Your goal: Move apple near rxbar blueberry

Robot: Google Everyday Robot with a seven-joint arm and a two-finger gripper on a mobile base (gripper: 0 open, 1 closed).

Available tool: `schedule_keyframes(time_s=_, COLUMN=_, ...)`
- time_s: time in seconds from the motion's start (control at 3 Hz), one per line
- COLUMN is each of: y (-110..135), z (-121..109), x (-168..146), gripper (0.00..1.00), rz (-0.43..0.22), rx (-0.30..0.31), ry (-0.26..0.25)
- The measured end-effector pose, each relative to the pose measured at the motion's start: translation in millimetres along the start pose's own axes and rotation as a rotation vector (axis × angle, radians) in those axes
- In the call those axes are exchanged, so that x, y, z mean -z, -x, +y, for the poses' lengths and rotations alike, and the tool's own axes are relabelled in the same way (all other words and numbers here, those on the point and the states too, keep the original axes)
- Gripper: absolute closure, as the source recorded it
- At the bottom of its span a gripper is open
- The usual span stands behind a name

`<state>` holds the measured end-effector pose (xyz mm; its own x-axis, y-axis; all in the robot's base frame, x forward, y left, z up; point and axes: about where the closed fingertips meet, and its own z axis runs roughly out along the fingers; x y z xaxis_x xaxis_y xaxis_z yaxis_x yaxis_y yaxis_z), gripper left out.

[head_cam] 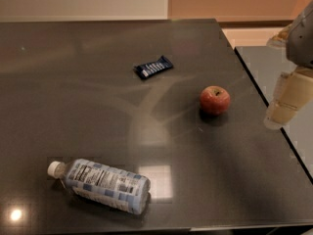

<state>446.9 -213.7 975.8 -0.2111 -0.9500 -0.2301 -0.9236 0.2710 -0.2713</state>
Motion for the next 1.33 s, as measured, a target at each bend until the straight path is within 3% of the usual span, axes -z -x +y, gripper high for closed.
schedule_keyframes(time_s=0.67, y=11, z=-27, x=-36, gripper=0.00, rz=-0.072, rx=0.002, ry=0.013)
schedule_keyframes(time_s=1.33, y=42, z=-46, x=-86, gripper=0.00, rz=-0.145, rx=0.017, ry=0.079)
